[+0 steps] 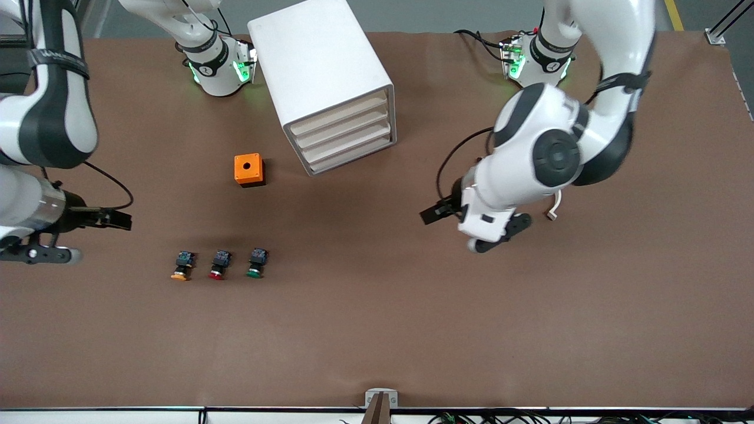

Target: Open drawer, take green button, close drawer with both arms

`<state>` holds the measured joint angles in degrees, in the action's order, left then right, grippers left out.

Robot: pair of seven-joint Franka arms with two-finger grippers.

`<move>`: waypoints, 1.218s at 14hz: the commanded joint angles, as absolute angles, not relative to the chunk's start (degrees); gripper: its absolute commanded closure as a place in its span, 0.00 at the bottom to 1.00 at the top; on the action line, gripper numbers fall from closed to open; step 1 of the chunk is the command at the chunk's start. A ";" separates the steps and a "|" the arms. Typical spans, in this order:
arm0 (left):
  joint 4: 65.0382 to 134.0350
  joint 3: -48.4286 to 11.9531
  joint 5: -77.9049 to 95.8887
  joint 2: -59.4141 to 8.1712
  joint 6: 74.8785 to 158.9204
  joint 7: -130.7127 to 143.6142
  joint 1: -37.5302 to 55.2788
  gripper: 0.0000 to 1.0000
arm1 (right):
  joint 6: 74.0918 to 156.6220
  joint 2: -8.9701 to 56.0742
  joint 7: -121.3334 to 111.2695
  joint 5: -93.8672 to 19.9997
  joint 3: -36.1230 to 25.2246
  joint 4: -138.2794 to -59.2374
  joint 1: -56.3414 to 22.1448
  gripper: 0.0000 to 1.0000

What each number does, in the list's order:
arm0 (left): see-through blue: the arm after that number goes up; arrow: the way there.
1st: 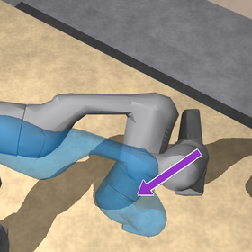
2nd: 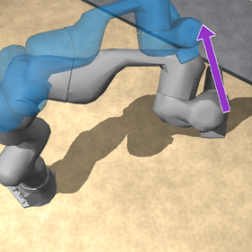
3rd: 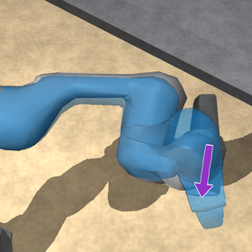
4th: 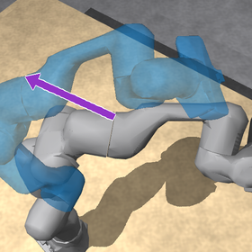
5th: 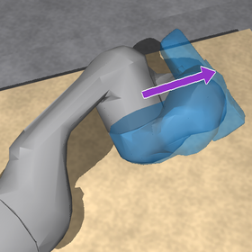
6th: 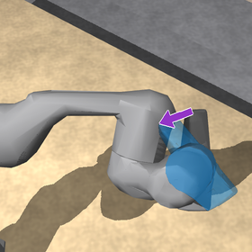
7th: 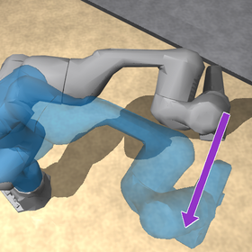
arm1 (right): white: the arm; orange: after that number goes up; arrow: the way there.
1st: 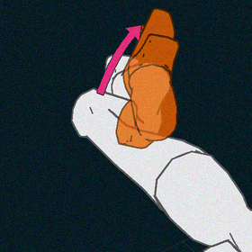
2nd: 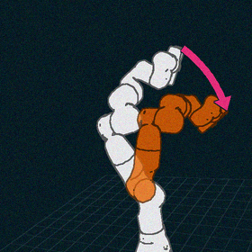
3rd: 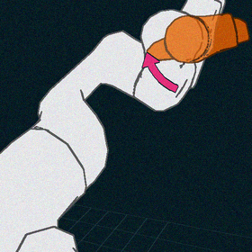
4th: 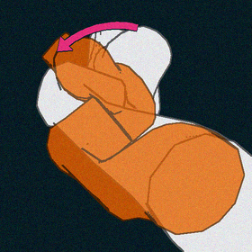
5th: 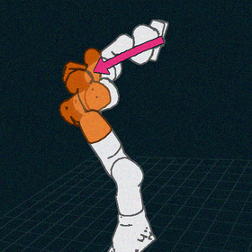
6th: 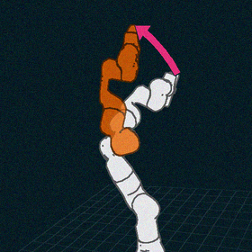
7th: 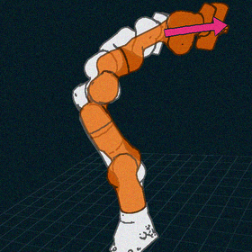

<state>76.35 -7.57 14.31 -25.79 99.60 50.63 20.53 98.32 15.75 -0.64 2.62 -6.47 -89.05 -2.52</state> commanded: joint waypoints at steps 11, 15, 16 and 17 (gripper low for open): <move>78.49 -7.91 7.21 -11.08 79.03 16.55 1.50 0.01 | 90.35 8.53 -1.93 3.25 -5.10 -86.40 -0.09 0.00; 81.02 -4.06 5.98 -7.40 75.85 8.46 1.14 0.01 | 91.14 8.88 -1.76 2.64 -4.92 -86.13 -0.26 0.00; 83.56 -2.22 5.98 -5.29 75.85 6.26 1.58 0.01 | 91.06 8.96 -1.76 2.64 -4.92 -86.05 -0.26 0.00; 86.80 -0.54 5.80 -3.10 76.37 4.85 2.63 0.01 | 91.05 8.96 -1.67 2.64 -4.92 -86.04 -0.26 0.00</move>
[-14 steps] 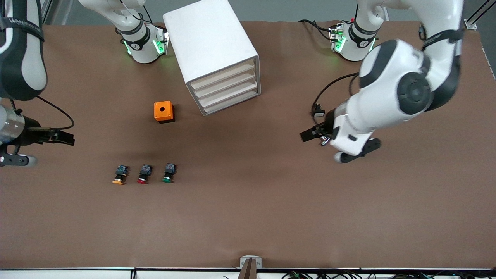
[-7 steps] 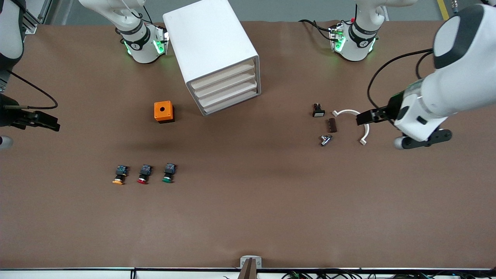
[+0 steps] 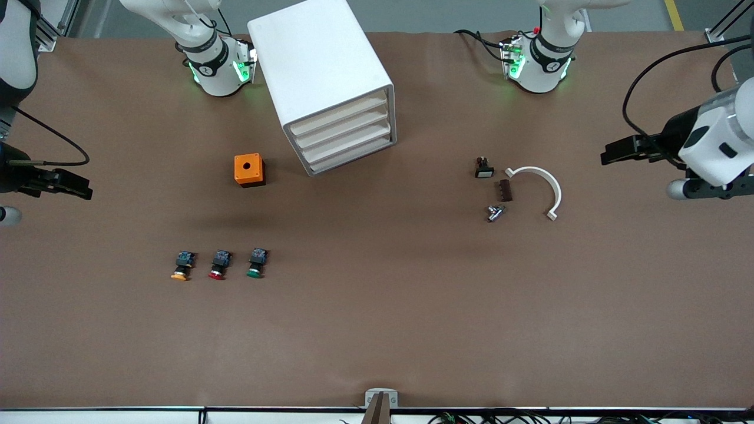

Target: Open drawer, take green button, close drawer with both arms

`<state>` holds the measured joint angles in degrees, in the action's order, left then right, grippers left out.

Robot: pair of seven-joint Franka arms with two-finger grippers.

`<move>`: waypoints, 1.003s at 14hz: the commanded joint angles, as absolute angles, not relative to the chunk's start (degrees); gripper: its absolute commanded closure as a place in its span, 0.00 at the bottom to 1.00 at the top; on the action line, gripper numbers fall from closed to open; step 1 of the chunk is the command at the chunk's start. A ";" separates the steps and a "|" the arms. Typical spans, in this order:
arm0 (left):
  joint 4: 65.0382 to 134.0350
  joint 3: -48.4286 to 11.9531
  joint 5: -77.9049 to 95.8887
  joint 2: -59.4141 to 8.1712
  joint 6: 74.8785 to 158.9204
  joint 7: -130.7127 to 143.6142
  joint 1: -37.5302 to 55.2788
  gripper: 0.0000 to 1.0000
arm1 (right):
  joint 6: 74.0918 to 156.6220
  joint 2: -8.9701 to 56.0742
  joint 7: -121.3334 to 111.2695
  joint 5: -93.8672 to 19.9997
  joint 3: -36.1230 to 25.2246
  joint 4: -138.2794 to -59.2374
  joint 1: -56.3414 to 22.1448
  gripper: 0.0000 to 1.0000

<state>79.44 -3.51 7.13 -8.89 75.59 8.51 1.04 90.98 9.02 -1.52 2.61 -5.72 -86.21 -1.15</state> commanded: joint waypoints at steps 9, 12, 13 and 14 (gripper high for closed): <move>104.15 0.53 2.55 7.73 93.94 3.34 1.58 0.01 | 90.62 9.31 -1.05 2.46 -4.92 -81.84 -0.35 0.00; 100.04 0.70 1.41 7.12 95.71 3.34 1.49 0.01 | 90.18 9.32 -1.41 2.29 -5.01 -81.39 -0.17 0.00; 98.80 0.70 1.32 6.95 96.06 3.34 1.15 0.01 | 89.91 9.23 -1.32 2.11 -5.01 -81.47 0.09 0.00; 98.18 0.70 1.32 6.60 95.98 3.34 1.14 0.01 | 88.87 9.23 -1.23 1.24 -5.10 -81.39 0.17 0.00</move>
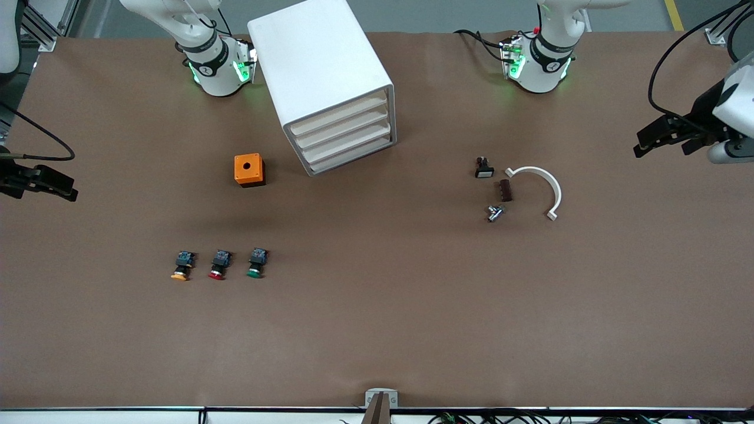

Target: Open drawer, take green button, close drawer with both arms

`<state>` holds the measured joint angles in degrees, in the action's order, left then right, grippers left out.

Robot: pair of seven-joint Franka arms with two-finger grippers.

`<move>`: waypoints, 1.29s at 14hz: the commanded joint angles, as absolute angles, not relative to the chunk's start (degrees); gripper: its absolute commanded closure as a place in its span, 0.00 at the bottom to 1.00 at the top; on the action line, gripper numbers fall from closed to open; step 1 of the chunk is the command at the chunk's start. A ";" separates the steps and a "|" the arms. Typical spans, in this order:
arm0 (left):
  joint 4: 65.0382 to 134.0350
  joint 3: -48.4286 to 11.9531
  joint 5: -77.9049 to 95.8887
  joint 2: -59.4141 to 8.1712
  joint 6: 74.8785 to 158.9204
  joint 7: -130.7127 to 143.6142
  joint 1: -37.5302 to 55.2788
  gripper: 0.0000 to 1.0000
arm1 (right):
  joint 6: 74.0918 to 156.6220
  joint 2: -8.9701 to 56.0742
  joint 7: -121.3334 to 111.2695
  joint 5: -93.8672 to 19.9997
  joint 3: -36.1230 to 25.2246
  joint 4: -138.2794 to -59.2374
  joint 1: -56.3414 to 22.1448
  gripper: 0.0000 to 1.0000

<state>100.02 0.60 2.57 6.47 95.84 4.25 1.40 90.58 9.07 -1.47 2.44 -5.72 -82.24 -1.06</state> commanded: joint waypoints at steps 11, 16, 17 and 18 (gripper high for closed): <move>94.48 0.44 1.67 6.51 89.74 4.21 1.23 0.01 | 85.53 5.98 -1.23 -0.79 -5.10 -82.09 0.97 0.00; 94.48 0.26 1.58 6.59 89.74 4.57 1.32 0.01 | 80.68 4.14 -1.14 -2.29 -5.27 -82.87 2.55 0.00; 94.48 0.26 1.58 6.50 89.65 4.57 1.32 0.01 | 80.51 3.61 -1.14 -2.37 -5.36 -83.40 2.55 0.00; 94.48 0.26 1.58 6.50 89.74 4.57 1.32 0.01 | 79.81 2.82 -1.23 -2.37 -5.36 -83.67 2.64 0.00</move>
